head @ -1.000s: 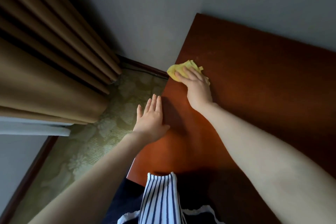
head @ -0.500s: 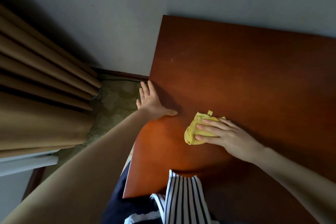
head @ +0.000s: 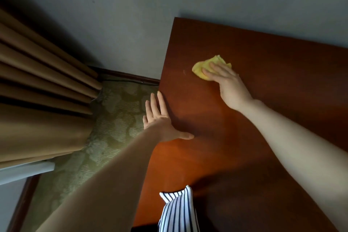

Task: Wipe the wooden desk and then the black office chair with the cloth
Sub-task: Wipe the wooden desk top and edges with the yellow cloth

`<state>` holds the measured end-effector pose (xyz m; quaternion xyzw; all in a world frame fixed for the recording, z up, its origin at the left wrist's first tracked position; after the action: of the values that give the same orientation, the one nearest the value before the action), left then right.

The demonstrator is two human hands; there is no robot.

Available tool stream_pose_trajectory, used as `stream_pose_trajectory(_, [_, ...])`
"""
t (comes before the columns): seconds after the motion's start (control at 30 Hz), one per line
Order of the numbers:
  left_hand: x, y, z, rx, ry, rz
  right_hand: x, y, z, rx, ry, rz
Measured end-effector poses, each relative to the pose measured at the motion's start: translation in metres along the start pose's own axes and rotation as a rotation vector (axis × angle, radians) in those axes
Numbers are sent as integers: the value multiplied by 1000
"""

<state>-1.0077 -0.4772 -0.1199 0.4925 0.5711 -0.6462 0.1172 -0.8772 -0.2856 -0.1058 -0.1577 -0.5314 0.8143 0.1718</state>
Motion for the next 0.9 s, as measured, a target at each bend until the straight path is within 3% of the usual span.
stream_pose_trajectory(0.37, [6,-3,-1,-17,-26,7,107,9,31,-26,183,-97])
stream_pose_trajectory(0.6, [3,-4,0,-15,-25,-35,80,23,55,-5,-97,-34])
stream_pose_trajectory(0.9, [2,-3,-2,17,-54,-82,-30,29,56,38,-326,55])
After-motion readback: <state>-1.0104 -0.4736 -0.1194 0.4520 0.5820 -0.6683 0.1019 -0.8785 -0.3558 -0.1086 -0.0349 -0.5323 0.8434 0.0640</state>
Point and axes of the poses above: each hand's wrist, its own x-axis towards the middle knuckle, its own y-axis out of the palm, z = x × y, the point moved 2 cm from there along x, towards the middle knuckle, and after that the axes turned 12 degrees about -y, right-handed, at the moved point
